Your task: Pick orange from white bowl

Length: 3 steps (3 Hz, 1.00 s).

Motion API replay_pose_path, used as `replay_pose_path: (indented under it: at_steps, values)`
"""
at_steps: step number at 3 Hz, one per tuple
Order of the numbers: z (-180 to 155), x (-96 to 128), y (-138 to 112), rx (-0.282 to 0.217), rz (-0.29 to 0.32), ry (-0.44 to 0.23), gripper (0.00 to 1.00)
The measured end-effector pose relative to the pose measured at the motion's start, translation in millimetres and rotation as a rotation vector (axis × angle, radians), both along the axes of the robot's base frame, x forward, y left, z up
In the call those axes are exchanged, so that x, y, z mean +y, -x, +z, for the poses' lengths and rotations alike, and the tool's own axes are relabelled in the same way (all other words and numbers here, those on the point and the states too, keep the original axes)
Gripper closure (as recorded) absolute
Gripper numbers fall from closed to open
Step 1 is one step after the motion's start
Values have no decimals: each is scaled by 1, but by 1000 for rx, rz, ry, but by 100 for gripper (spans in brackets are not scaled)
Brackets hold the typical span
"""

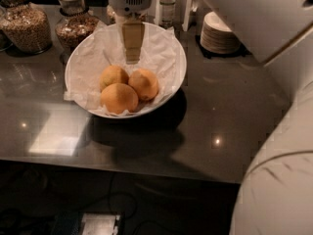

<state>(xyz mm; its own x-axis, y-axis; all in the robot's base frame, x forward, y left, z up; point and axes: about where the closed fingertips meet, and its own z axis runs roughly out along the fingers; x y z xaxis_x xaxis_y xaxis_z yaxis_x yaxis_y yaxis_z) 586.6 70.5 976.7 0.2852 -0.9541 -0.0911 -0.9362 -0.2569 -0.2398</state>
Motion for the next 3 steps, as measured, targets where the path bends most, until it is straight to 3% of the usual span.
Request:
replay_pose_path:
  at_steps: [1,2,3]
  values:
    - [-7,-29,-5,33,-34,-35,33]
    - [-22,-53,-4,82,-76,-87,25]
    - [-43,-61,-2,144,-72,-113,24]
